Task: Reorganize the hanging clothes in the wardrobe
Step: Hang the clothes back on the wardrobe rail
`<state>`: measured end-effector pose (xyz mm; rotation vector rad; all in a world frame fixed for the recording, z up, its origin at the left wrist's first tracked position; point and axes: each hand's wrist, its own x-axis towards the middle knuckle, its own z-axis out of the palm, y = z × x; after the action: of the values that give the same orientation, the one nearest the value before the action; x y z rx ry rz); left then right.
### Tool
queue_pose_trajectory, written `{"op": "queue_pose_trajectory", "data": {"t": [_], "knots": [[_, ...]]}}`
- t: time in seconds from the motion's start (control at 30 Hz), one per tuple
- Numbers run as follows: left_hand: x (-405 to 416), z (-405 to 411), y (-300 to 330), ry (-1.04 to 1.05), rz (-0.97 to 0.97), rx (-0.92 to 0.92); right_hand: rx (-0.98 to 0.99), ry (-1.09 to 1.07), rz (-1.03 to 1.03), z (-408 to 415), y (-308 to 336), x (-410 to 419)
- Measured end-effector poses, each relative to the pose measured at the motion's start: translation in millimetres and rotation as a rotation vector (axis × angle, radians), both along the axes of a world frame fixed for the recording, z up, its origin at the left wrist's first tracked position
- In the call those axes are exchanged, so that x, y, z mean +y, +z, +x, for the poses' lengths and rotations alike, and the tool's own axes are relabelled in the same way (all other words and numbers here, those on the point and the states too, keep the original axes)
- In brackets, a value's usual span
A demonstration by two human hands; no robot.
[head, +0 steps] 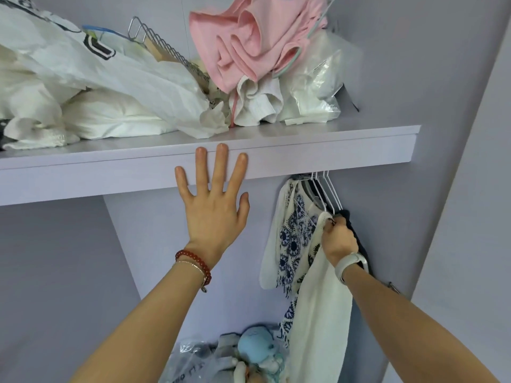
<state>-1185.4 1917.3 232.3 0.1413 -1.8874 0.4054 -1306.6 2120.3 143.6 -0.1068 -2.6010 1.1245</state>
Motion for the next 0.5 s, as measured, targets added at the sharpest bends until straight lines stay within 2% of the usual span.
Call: {"op": "queue_pose_trajectory", "data": {"t": [0.1,0.23,0.37,0.5], "knots": [[3,3,1,-0.021,0.011,-0.016,0.074,0.148,0.005,14,-5,-1],[11,9,1,-0.094,0.082,-0.031,0.21,0.251,0.142,47,-12,11],[38,18,-28,-0.25,0.229,-0.083,0.338,0.219,0.27,94,-21,39],[79,37,-94,-0.444,0.308,-0.284,0.351,0.118,0.306,157,-51,80]]}}
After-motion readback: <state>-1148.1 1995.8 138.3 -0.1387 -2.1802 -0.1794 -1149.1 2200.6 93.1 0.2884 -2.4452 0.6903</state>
